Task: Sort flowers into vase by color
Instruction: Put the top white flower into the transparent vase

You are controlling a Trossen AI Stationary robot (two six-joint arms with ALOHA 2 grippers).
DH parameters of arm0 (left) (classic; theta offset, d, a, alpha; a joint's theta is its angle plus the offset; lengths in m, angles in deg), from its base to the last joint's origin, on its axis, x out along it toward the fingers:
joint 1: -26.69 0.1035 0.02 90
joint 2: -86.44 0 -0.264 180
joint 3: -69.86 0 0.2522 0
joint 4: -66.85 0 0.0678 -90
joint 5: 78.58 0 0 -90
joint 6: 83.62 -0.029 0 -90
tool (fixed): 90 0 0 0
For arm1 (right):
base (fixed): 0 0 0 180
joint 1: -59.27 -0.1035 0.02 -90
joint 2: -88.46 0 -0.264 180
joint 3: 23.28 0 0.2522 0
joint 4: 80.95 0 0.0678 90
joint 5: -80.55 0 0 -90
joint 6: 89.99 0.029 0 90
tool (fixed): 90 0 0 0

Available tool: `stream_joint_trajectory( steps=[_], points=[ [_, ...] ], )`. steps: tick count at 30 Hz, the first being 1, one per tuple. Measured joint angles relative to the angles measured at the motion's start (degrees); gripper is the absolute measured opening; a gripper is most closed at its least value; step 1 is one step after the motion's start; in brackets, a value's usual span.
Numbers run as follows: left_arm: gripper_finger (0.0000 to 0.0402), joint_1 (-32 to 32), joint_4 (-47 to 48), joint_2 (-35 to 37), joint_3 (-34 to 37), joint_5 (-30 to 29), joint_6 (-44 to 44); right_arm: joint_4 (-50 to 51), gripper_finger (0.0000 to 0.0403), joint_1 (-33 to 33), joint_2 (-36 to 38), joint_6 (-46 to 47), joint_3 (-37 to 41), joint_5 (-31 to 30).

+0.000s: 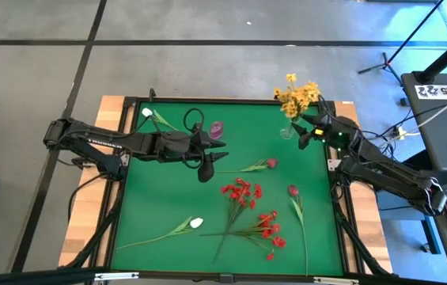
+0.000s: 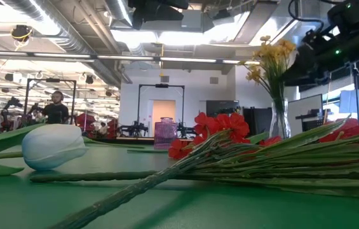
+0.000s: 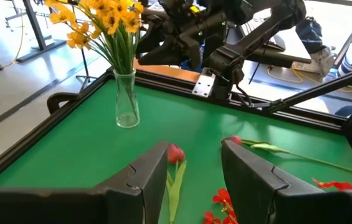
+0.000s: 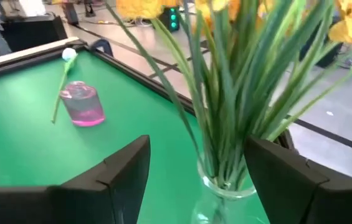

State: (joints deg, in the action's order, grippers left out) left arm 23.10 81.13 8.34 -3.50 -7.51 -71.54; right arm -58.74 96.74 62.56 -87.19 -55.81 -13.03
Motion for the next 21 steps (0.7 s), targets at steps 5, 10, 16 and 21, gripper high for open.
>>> stream_joint_trajectory(
  steps=[5,10,16,21],
  points=[
    [0.0146,0.0,0.3,0.0,0.0,0.0,0.0,6.2,0.0257,0.0,1.2,0.3,-2.4,0.2],
    [0.0146,0.2,3.9,0.0,0.0,-0.1,1.0,16.1,0.0257,0.0,1.8,3.2,-7.0,1.7],
    [0.0146,1.5,8.7,0.0,0.0,-1.0,2.2,15.2,0.0257,-0.1,3.7,8.6,-10.0,13.8],
    [0.0146,2.5,12.3,0.0,0.0,-1.3,2.8,15.7,0.0257,-3.2,6.5,11.1,-10.4,16.2]
  ],
)
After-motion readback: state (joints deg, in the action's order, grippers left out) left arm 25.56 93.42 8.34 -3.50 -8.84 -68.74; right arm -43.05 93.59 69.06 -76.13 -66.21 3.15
